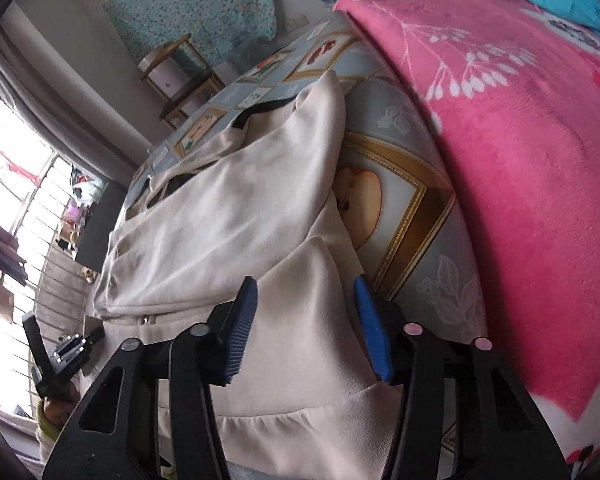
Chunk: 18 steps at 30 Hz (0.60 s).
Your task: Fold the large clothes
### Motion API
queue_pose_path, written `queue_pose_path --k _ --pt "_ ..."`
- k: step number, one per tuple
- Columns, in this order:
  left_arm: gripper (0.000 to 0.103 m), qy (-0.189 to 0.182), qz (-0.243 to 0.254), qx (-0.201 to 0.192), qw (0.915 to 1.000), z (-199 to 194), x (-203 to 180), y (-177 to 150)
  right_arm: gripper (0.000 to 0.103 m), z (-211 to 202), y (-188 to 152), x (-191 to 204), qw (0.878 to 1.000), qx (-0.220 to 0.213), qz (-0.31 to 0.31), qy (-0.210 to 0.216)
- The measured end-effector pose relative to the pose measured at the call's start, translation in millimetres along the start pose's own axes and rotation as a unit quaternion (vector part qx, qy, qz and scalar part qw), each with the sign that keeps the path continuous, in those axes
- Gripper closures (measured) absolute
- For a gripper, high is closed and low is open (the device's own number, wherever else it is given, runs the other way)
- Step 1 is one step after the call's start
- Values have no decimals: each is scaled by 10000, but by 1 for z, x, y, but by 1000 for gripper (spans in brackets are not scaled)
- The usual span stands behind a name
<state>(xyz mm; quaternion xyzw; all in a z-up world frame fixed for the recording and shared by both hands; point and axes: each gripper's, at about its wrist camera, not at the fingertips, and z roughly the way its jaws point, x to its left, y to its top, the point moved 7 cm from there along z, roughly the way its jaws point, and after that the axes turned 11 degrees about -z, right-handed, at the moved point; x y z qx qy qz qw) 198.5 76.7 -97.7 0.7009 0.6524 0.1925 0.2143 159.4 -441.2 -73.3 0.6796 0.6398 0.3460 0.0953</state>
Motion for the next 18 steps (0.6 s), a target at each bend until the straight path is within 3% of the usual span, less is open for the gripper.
queue_pose_path --k 5,8,18 --pt "82 0 -7 0 10000 1 0 0 63 -15 -6 13 9992 -65 -345 177" --pt "82 2 -4 -3 10000 0 0 0 63 -17 -7 15 9984 -19 -568 77" --pt "82 -8 -21 -4 10000 0 -1 0 61 11 3 0 9979 287 -263 513"
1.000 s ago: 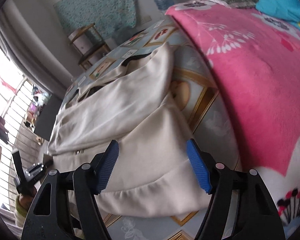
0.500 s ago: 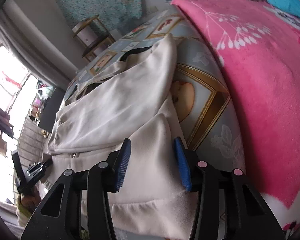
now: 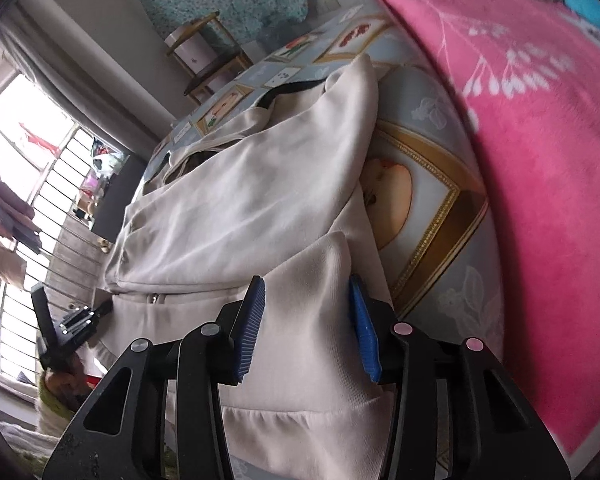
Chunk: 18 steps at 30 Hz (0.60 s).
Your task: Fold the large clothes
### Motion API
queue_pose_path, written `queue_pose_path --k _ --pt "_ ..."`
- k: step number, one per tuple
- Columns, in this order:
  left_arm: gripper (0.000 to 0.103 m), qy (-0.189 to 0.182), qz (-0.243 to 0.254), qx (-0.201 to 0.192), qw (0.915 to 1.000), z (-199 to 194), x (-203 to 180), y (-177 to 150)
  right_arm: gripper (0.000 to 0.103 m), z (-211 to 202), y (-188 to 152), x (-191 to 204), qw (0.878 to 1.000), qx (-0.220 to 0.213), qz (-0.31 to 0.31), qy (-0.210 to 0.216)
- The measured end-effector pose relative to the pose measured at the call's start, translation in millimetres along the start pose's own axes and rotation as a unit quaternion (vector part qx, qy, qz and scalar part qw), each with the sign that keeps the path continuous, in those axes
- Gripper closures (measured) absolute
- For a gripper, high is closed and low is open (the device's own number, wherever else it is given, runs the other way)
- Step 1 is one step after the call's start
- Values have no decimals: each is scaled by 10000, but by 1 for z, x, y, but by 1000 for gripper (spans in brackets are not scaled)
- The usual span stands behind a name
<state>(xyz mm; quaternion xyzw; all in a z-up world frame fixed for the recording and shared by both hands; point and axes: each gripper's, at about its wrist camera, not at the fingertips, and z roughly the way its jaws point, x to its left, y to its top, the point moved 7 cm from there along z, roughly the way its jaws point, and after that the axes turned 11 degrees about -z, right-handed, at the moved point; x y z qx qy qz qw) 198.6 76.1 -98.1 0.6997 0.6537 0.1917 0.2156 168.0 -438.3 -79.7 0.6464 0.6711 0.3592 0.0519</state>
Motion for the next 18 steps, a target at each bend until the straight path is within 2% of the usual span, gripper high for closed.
queue_pose_path --k 3,9,13,18 --pt "82 -25 -38 -6 10000 0 0 1 61 -5 -6 4 9999 55 -21 82" --pt "82 -41 -32 -15 10000 0 0 1 62 -13 -19 9 9995 221 -210 -49" --pt "82 -65 -68 -25 10000 0 0 0 64 -6 -17 9 9985 325 -312 -324" --pt "82 -80 -84 -25 9999 1 0 0 73 2 -15 9 9948 426 -508 -774"
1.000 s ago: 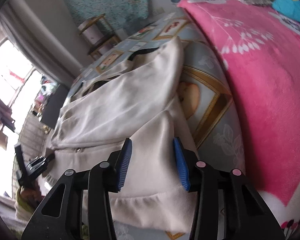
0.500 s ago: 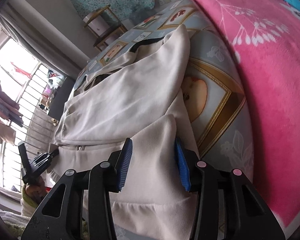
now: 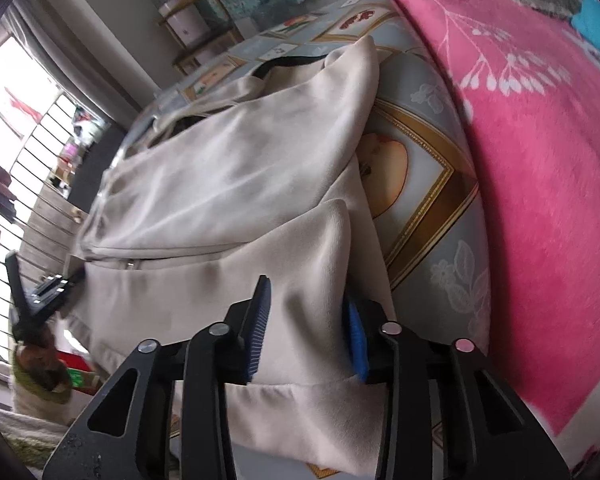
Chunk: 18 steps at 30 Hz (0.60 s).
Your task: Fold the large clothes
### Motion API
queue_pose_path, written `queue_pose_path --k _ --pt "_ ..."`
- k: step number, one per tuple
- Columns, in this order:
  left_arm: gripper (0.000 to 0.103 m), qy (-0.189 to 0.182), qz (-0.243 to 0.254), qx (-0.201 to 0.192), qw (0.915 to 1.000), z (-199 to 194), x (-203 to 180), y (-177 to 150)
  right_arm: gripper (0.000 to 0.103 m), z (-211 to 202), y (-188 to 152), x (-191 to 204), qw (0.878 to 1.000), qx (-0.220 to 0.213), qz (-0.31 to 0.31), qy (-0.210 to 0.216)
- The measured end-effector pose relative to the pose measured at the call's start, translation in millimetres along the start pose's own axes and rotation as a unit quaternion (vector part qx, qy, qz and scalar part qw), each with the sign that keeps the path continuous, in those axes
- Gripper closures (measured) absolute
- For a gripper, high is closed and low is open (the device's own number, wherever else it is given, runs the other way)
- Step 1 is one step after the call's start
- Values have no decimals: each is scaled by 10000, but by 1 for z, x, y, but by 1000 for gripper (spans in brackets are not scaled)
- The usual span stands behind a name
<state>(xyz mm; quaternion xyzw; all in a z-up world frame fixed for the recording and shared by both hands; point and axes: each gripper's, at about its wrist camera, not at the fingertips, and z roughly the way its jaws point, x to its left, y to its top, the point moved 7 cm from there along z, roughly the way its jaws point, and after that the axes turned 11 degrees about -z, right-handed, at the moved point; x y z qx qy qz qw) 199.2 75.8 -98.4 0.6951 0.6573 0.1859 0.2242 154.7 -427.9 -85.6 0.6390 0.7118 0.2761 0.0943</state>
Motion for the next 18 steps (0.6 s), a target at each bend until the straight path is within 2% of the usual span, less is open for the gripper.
queue_pose_path --k 2,7,12,18 --pt "82 -2 -1 -4 10000 0 0 0 81 -1 -1 -1 9999 10 -40 -163" --pt "82 1 6 -1 10000 0 -1 0 89 -4 -2 0 9988 -33 -151 -459" --pt "82 4 -4 -5 10000 0 -1 0 89 -2 -3 5 9954 40 -435 -849" --pt "82 10 -5 -6 10000 0 -1 -1 87 2 -4 7 9917 106 -622 -1116"
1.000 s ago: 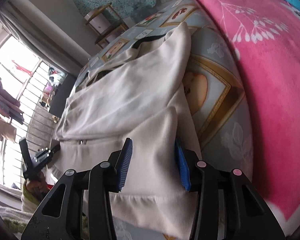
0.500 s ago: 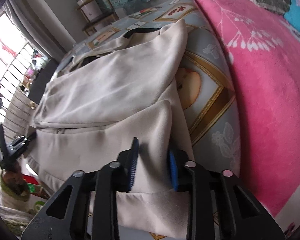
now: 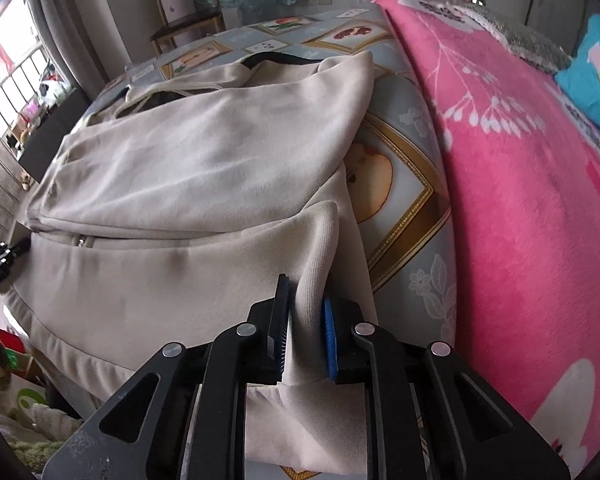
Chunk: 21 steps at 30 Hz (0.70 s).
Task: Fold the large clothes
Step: 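Grasp the jacket edge with the right gripper while the left gripper holds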
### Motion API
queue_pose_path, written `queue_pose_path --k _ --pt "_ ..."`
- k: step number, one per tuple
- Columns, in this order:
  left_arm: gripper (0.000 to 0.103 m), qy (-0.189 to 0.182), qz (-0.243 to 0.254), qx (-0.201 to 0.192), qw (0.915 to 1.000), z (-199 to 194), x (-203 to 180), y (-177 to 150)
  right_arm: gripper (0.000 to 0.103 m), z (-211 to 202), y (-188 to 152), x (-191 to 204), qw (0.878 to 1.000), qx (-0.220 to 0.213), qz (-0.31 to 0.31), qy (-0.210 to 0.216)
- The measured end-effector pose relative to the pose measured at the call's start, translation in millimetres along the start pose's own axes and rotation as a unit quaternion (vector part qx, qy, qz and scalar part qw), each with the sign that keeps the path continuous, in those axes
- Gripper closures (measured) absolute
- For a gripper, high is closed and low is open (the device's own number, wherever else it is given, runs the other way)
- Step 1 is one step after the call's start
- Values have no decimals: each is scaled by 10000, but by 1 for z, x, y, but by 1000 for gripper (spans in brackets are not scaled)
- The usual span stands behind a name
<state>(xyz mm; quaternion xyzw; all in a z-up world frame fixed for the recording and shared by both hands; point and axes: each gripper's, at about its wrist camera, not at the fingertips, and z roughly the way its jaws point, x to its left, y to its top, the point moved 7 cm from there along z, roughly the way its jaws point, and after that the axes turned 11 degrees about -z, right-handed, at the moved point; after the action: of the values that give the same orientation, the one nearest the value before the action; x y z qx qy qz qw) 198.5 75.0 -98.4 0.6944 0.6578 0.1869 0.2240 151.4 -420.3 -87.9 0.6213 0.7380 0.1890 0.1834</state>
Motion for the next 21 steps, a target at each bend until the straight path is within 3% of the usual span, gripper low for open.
queue_pose_path --k 14,21 --pt "82 50 48 -18 10000 0 -1 0 86 1 -1 0 10000 5 9 -40" --pt "82 301 180 -4 9994 -2 -5 -1 85 1 -1 1 10000 9 -13 -63"
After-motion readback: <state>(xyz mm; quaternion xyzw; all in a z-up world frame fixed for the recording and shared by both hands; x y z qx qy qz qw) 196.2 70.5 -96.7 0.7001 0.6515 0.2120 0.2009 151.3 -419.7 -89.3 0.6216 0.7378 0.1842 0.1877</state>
